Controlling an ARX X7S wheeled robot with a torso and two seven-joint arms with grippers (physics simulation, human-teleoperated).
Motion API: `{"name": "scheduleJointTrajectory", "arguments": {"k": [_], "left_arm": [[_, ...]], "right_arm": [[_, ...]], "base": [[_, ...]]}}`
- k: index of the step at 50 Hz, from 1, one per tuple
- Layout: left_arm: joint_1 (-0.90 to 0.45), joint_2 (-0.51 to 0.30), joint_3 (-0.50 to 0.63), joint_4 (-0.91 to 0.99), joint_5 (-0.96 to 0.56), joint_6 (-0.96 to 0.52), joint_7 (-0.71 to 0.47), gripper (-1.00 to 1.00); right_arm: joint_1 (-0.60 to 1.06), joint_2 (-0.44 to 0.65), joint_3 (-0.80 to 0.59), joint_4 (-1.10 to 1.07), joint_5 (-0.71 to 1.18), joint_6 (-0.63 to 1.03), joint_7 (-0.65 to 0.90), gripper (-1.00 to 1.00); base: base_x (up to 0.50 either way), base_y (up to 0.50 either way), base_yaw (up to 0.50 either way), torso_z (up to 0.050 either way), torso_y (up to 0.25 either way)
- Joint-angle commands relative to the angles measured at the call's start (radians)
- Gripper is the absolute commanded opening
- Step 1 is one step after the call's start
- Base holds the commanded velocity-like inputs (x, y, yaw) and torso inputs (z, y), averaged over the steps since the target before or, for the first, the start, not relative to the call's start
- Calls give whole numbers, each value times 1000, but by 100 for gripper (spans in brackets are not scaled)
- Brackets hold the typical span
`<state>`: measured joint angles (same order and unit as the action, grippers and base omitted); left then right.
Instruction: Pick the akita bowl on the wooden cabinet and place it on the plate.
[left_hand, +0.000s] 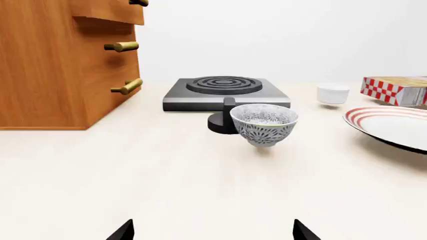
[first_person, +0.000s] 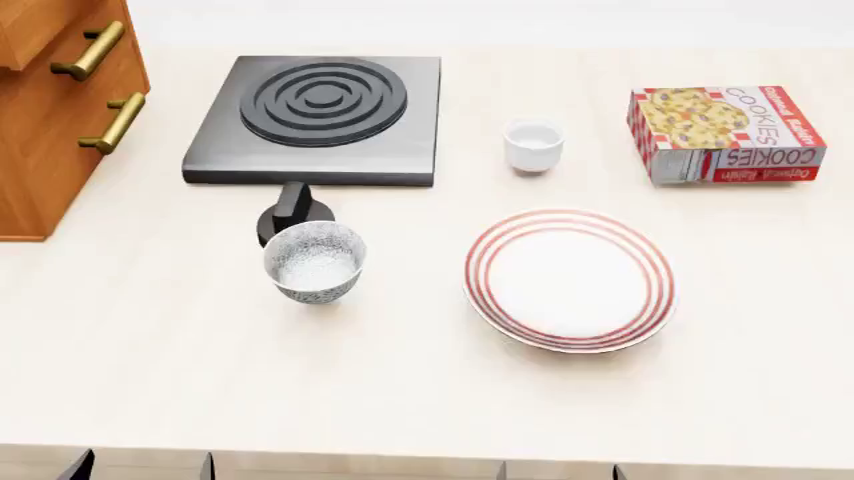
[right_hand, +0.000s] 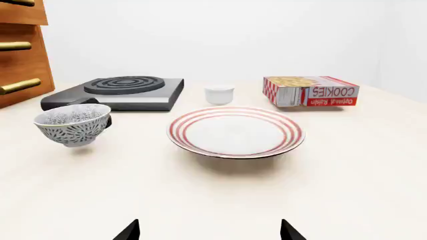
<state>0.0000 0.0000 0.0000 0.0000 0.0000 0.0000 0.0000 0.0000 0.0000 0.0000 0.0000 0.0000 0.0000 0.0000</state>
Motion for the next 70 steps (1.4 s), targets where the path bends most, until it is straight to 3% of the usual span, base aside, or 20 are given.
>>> {"name": "scheduleJointTrajectory", "arguments": {"k": [1, 17, 21, 48, 60, 70], "left_arm": [[-3, -16, 17, -3, -15, -5, -21, 100], [-1, -54, 63, 1, -61, 2, -71, 100], [-9, -55, 63, 0, -26, -28, -128, 100], [-9, -91, 106, -4, -88, 3, -128, 100], [-17, -99, 115, -6, -95, -22, -164, 100], [-20, -111, 133, -11, -98, -14, -171, 100]], "right_arm": [[-8, 17, -28, -6, 0, -7, 22, 100], [-8, 57, -84, 6, 16, -17, 73, 100], [-5, 62, -91, 11, 21, -19, 82, 100], [1, 91, -128, 10, 47, -15, 129, 100], [8, 106, -152, 26, 32, -23, 156, 100], [9, 115, -163, 23, 41, -18, 166, 100]], "base": [[0, 0, 0, 0, 0], [0, 0, 0, 0, 0], [0, 0, 0, 0, 0], [0, 0, 0, 0, 0], [0, 0, 0, 44, 0], [0, 452, 0, 1, 0]]}}
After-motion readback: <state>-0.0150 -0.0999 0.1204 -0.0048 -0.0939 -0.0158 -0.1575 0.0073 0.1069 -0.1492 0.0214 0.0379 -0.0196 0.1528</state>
